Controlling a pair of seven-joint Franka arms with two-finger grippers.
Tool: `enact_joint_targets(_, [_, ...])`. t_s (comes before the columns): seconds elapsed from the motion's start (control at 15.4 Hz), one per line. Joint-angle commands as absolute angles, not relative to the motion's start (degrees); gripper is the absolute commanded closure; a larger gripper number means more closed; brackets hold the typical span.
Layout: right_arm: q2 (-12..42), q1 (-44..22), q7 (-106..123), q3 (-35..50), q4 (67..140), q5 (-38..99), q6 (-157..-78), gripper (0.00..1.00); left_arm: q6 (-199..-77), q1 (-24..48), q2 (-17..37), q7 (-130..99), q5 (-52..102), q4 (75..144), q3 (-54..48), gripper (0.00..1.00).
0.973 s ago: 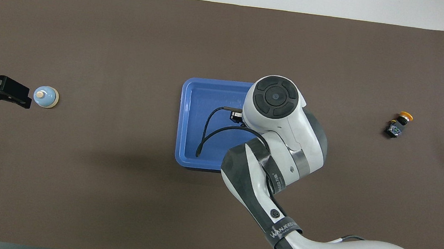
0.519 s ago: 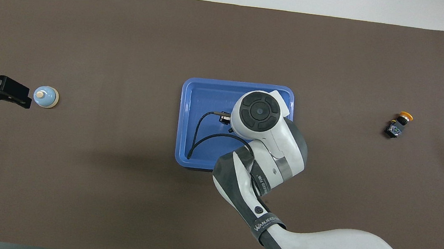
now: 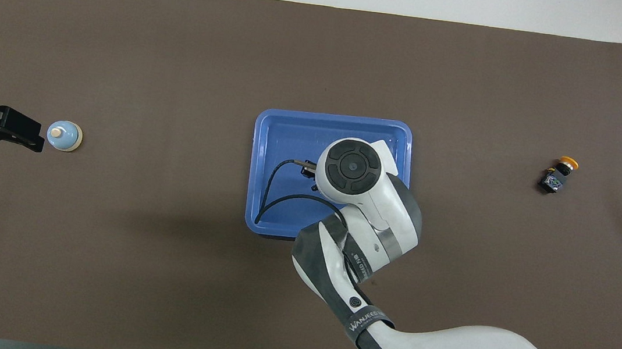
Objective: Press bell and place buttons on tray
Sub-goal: 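Carry the red button into the tray beside the green one, release, then reach the right gripper to the yellow button and grasp it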
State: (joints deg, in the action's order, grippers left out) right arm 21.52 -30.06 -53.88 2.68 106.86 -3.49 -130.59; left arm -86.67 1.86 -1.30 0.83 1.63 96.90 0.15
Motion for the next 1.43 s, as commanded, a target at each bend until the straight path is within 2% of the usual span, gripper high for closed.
enact_joint_targets(0.0, [16.02,-26.3,-55.02,2.81,107.49,-3.69,-125.88,0.0,-86.31,1.32,-2.11,0.61,1.76,97.03,-0.09,0.0])
enact_joint_targets(0.26, [10.29,-17.6,-44.16,2.64,106.79,-3.69,-119.54,0.0,-86.31,1.32,-2.11,0.53,1.76,97.03,-0.09,0.0])
enact_joint_targets(0.65, [9.49,1.81,-24.98,2.64,106.7,-3.87,-119.53,0.0,-86.31,1.32,-2.11,0.53,1.76,97.03,-0.09,0.0])
enact_joint_targets(0.84, [9.05,6.05,-24.0,2.46,108.01,-3.6,-119.44,0.0,-86.31,1.32,-2.11,0.53,1.76,97.03,-0.09,0.0])
enact_joint_targets(0.97, [8.18,8.17,-23.9,2.46,111.25,-3.6,-121.8,0.0,-86.31,1.32,-2.11,0.53,1.76,97.03,-0.09,0.0])
enact_joint_targets(1.17, [7.03,11.5,-24.87,2.46,120.73,-3.6,-136.37,0.01,-86.31,1.32,-2.11,0.62,1.76,97.03,-0.09,0.0])
enact_joint_targets(1.36, [6.85,13.27,-25.75,2.46,124.18,-3.6,-138.95,0.03,-86.31,1.32,-2.11,0.53,1.76,97.03,-0.09,0.0])
